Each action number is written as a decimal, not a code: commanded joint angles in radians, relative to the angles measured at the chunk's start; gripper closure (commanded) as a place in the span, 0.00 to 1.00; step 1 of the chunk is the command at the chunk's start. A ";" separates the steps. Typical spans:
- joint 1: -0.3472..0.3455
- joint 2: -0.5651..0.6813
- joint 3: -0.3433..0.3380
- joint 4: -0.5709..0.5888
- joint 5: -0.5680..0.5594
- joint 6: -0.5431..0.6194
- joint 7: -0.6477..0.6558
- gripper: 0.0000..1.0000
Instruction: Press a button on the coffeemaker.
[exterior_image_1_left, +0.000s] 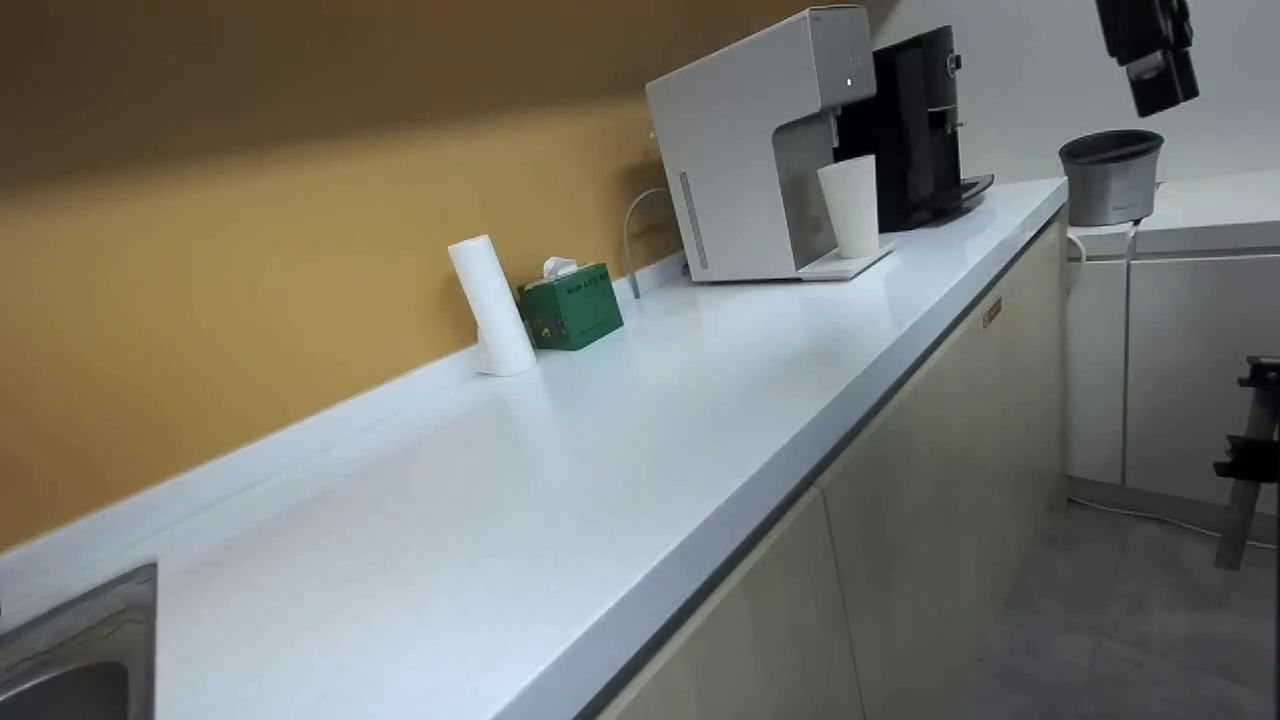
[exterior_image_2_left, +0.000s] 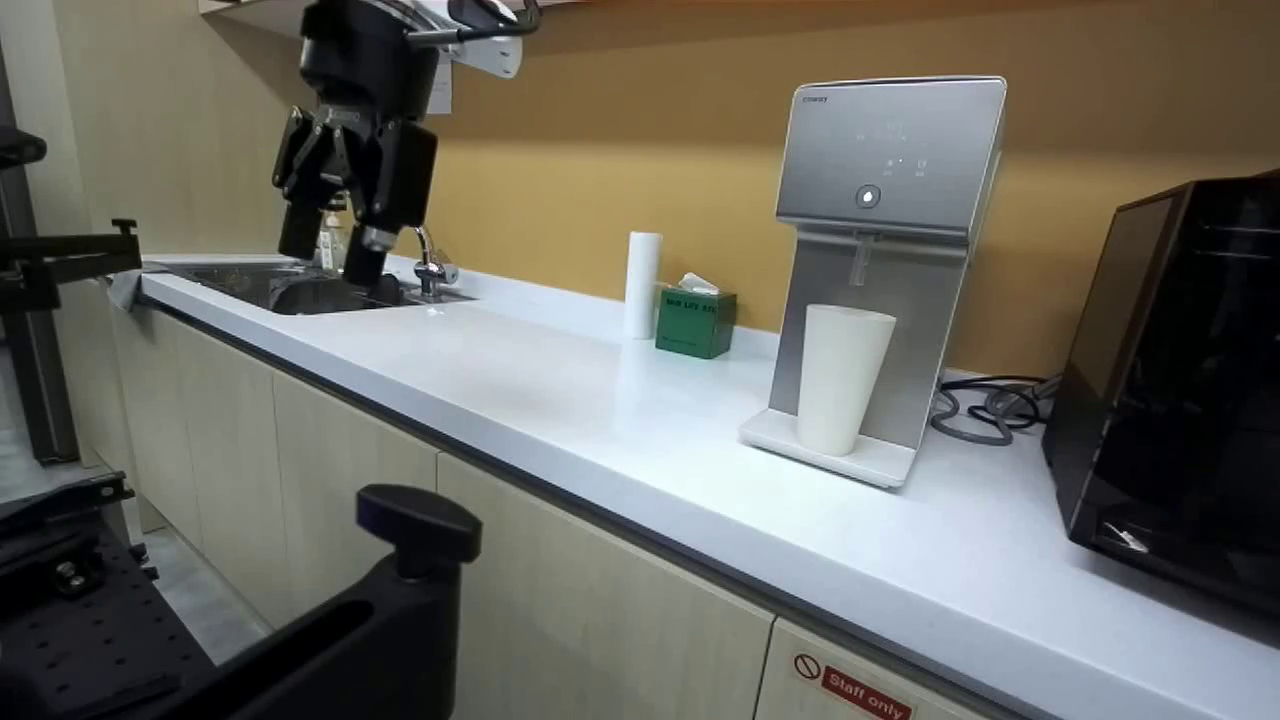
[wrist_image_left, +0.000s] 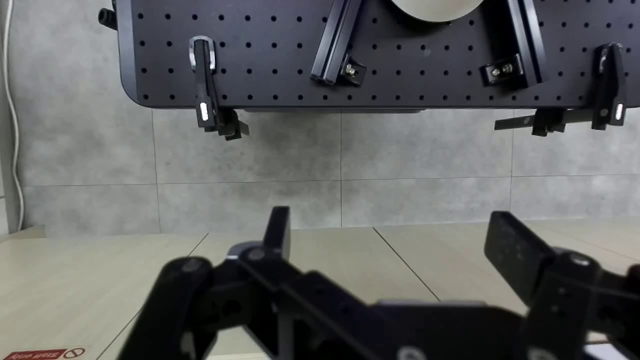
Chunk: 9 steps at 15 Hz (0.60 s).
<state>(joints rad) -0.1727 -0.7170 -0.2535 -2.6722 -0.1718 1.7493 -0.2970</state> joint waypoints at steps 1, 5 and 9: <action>0.002 0.000 -0.001 0.002 0.000 -0.003 0.001 0.00; -0.006 -0.005 -0.013 0.004 0.022 0.065 0.024 0.00; -0.019 0.017 -0.028 0.029 0.029 0.253 0.028 0.00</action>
<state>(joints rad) -0.1852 -0.7162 -0.2717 -2.6702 -0.1541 1.9047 -0.2935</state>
